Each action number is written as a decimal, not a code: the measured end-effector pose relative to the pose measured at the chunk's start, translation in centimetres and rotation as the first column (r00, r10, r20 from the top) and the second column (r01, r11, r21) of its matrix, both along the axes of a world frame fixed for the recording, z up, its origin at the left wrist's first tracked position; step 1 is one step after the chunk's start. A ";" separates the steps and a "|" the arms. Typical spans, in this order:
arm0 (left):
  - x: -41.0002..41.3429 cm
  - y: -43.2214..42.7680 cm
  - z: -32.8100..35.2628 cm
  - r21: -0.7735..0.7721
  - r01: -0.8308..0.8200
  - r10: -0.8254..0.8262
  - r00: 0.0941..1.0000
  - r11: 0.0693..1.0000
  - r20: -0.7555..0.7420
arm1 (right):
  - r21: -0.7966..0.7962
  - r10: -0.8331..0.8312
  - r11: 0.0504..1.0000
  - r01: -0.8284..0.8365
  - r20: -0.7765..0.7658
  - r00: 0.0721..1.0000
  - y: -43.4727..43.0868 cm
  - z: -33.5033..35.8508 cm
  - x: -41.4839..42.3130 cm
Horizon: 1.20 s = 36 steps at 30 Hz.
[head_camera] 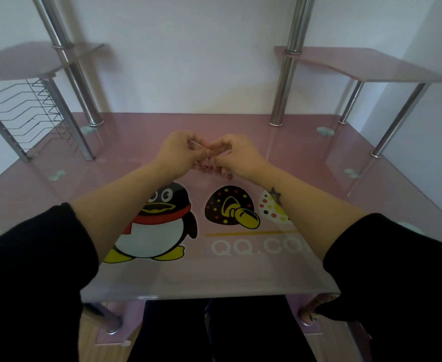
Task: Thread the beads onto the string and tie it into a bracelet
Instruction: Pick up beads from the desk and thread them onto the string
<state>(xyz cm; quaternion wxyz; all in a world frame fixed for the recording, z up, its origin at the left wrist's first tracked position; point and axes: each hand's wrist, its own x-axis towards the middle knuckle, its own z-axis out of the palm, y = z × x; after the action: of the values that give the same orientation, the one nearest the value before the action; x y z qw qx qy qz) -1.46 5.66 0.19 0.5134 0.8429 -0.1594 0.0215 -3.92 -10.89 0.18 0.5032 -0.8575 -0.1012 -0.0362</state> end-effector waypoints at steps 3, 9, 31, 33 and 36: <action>-0.1 -0.3 0.2 0.005 0.002 -0.003 0.999 1.000 0.032 | 0.002 0.010 1.000 -0.010 -0.001 1.000 -0.2 0.1 0.0; 0.1 -0.6 0.4 -0.014 -0.032 0.033 0.997 0.999 0.069 | 0.165 -0.036 0.985 0.054 -0.110 0.993 -0.7 0.0 0.0; -0.6 -3.7 -1.9 0.507 0.187 -0.298 0.943 0.842 0.148 | 0.096 -0.183 0.977 0.190 -0.075 0.980 -2.0 -0.5 0.7; -0.5 -3.0 -1.5 0.472 0.203 -0.290 0.949 0.858 0.119 | 0.085 -0.181 0.979 0.185 -0.061 0.982 -1.9 -0.6 0.9; -0.3 -1.7 -1.1 0.406 0.180 -0.236 0.967 0.896 0.091 | 0.094 -0.178 0.979 0.182 -0.043 0.983 -1.8 -0.9 1.1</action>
<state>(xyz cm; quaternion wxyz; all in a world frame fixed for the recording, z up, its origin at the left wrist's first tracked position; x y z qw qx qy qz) -1.72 3.97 -0.93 0.3203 0.9033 -0.2851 -0.0079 -2.85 -12.70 -0.69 0.5407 -0.8380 -0.0127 -0.0718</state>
